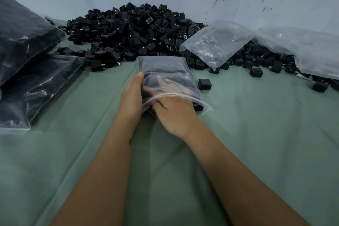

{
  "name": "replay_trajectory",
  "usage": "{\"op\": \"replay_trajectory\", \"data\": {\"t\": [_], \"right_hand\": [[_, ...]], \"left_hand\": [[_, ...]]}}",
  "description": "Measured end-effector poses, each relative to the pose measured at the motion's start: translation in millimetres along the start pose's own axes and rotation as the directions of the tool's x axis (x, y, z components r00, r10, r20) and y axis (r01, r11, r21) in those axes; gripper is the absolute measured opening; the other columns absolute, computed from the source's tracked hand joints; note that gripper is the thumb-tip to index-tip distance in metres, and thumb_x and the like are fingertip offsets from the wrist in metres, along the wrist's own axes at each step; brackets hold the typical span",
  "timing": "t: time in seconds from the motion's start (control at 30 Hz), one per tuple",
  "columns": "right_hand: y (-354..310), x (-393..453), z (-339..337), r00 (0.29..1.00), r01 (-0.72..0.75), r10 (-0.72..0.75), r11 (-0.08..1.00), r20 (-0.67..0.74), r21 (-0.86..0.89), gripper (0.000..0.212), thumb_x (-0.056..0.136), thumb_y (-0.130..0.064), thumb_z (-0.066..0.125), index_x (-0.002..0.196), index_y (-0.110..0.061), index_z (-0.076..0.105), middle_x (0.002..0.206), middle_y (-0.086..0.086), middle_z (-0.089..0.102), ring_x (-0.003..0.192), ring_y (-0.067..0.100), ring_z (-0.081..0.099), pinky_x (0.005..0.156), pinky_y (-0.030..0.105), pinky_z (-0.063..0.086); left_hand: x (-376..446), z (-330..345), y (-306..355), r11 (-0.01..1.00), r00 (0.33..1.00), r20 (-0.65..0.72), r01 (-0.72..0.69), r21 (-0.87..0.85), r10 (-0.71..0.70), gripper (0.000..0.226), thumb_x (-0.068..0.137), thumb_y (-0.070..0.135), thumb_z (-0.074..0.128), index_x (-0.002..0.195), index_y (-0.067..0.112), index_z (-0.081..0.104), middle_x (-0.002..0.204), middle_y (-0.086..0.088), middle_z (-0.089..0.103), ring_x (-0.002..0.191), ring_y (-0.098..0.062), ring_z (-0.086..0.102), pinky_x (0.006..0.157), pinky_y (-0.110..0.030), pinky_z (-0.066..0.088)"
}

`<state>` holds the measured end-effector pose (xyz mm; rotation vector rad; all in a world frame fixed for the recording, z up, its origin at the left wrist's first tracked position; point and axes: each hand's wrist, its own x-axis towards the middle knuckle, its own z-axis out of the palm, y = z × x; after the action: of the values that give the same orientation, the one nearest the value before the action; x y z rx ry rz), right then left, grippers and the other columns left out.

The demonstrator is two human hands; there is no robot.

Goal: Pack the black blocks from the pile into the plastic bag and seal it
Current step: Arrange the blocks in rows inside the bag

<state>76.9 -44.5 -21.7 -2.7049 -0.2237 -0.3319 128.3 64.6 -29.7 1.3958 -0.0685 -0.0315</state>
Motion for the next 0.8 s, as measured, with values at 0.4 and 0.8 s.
{"op": "replay_trajectory", "data": {"t": [0.4, 0.8], "right_hand": [[-8, -2, 1, 0.995, -0.093, 0.095, 0.991, 0.013, -0.093, 0.036, 0.101, -0.041, 0.031, 0.122, -0.039, 0.06, 0.127, -0.008, 0.059, 0.123, 0.018, 0.048, 0.105, 0.042, 0.031], [-7, 17, 8, 1.0, -0.026, 0.023, 0.977, -0.018, -0.213, 0.032, 0.1, -0.036, 0.031, 0.122, -0.04, 0.053, 0.125, -0.002, 0.056, 0.121, 0.022, 0.044, 0.107, 0.045, 0.031]], "left_hand": [[6, -2, -4, 1.0, 0.999, -0.053, -0.001, -0.024, 0.0, 0.028, 0.103, 0.044, 0.034, 0.091, 0.04, 0.059, 0.068, 0.038, 0.064, 0.064, 0.019, 0.06, 0.067, -0.023, 0.043], [3, 1, -1, 0.999, 0.998, -0.059, -0.018, -0.044, 0.015, 0.023, 0.103, 0.044, 0.034, 0.1, 0.044, 0.057, 0.075, 0.035, 0.064, 0.065, 0.022, 0.058, 0.051, -0.005, 0.045]]}}
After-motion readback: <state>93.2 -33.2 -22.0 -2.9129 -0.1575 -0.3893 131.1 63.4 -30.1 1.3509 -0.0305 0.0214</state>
